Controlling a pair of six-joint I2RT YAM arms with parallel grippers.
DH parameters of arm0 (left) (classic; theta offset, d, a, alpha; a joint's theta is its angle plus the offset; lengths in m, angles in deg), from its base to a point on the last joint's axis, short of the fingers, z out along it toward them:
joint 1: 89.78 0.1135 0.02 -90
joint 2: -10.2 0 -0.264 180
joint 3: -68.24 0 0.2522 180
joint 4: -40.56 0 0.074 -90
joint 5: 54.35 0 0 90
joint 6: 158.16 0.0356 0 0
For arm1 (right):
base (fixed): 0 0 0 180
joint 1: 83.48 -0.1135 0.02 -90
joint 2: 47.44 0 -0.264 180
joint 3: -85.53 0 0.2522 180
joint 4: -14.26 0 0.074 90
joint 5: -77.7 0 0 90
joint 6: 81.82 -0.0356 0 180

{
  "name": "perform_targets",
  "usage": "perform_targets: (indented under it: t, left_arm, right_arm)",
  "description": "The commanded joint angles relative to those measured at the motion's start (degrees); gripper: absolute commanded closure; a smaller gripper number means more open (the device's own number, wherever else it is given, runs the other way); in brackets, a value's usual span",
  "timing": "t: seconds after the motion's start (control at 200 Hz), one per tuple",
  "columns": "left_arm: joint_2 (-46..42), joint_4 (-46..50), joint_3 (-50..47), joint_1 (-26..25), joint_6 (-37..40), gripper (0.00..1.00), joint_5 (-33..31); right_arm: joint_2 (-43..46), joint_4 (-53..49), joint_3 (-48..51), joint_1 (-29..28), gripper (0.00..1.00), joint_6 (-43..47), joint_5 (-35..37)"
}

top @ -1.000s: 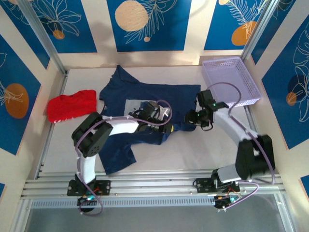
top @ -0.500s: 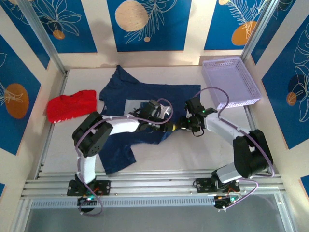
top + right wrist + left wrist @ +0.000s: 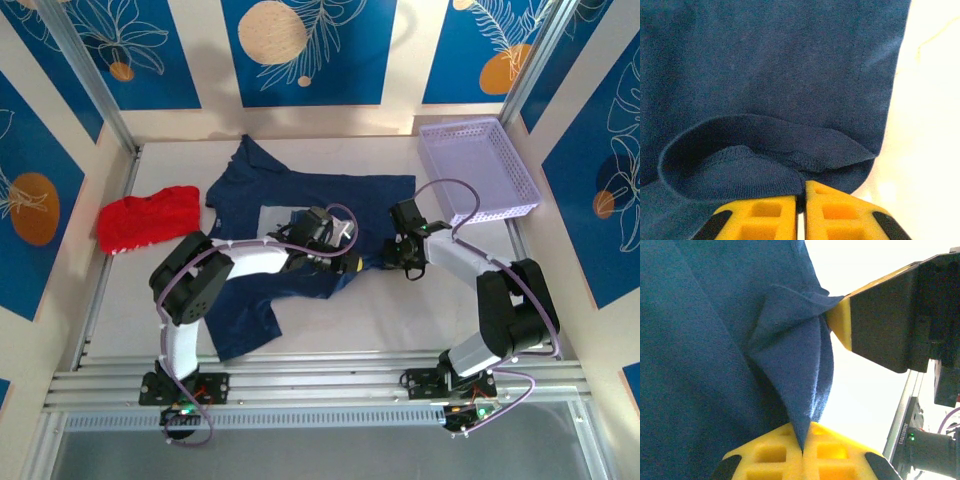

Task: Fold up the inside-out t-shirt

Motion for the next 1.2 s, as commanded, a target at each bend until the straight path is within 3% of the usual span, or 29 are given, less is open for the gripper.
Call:
perform_targets:
  t: [0.0,0.13,0.31,0.45,0.65,0.815,0.935,1.06,1.195]
  left_arm:
    - [-0.7,0.8,0.3,0.4,1.1,1.0,1.4]
    - [-0.7,2.0,0.6,0.3,2.6,1.0,1.5]
    - [-0.7,2.9,0.9,-0.7,6.2,1.0,1.0]
    - [0.4,2.9,2.2,-2.8,9.1,1.0,0.5]
    - [2.3,3.0,4.4,-5.7,11.8,1.0,-0.3]
    - [3.2,4.1,4.7,-8.2,13.7,1.0,-1.5]
    - [3.4,5.7,4.2,-10.1,15.9,1.0,-2.8]
    - [4.2,7.3,4.3,-11.5,17.7,0.89,-3.4]
    - [3.2,6.8,3.0,-11.7,18.7,0.76,-2.8]
  right_arm:
    - [1.1,-1.1,-2.0,1.3,0.97,1.6,-0.5]
    - [5.1,-5.0,-4.5,4.5,1.0,5.7,-2.8]
    - [14.2,-10.1,-7.1,13.4,1.0,10.5,-19.1]
    - [16.3,-13.8,-8.8,19.4,1.0,12.2,-30.2]
    - [15.5,-16.9,-7.8,21.1,1.0,12.0,-21.7]
    - [17.8,-15.1,-2.0,22.4,1.0,4.5,-13.7]
    - [19.6,-11.5,5.8,25.1,0.87,-1.0,-15.3]
    - [23.3,-10.1,11.6,26.4,0.64,-5.5,-16.6]
    - [27.0,-12.1,14.1,25.8,0.55,-9.0,-17.9]
